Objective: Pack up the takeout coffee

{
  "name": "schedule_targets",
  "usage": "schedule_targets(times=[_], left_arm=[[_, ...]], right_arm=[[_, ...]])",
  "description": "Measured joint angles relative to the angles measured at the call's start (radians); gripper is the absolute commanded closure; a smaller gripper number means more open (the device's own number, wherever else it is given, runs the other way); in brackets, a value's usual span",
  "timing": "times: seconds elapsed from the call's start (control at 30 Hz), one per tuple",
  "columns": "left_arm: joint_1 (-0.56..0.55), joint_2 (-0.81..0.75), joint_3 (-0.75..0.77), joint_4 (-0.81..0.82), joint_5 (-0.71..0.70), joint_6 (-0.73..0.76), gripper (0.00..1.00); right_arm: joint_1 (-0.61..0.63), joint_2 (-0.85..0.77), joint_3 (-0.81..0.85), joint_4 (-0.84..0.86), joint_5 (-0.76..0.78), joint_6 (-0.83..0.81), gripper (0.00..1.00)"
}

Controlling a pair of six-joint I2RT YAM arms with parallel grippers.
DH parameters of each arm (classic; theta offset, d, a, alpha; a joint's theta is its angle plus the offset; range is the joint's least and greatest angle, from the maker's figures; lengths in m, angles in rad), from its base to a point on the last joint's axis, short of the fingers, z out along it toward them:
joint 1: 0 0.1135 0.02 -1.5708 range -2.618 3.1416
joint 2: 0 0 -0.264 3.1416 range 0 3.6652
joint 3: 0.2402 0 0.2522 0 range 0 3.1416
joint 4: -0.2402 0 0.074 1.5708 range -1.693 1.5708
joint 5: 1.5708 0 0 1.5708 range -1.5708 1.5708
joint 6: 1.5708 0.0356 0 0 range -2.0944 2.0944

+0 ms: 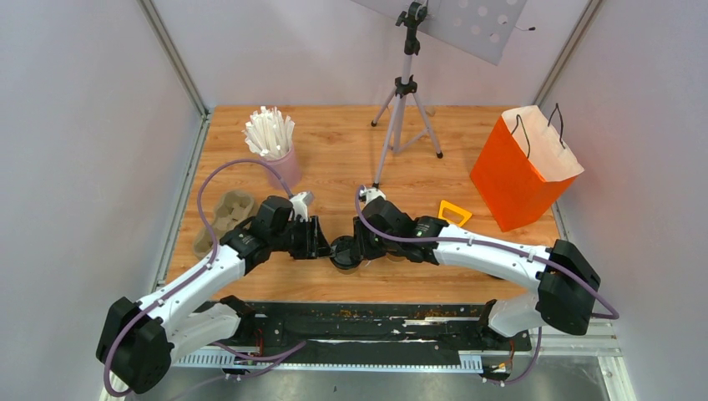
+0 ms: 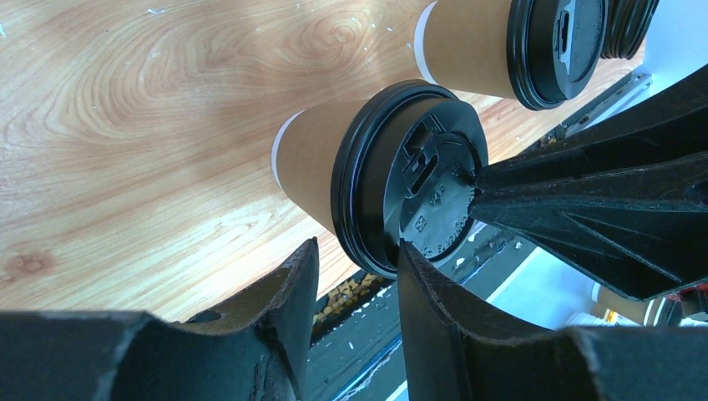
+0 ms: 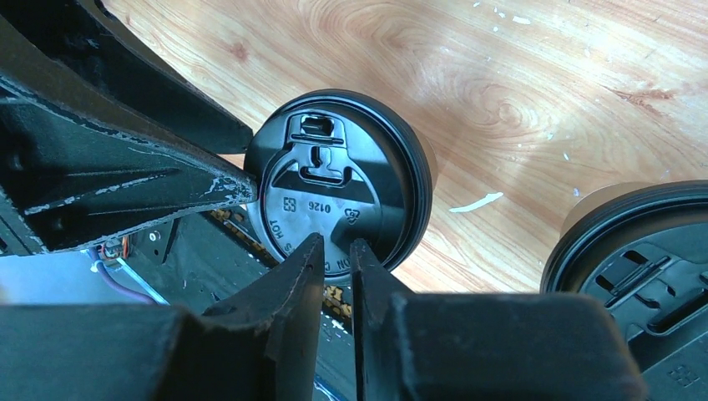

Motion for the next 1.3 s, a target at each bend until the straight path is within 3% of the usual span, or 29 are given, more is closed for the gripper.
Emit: schedule_targets(times=[0.73,1.3], left_arm=[[-0.001,0.050,0.018,0.002,-0.015,0.000,0.53],[0.000,0.030,0.020,-0.009,-0.035,0.023,0.47]], right_arm=[[0.000,-0.009,-0.048,0.075,0.007,0.004,0.82],[-0.031,-0.023,0.115,-0.077,0.032,-0.093,0.72]])
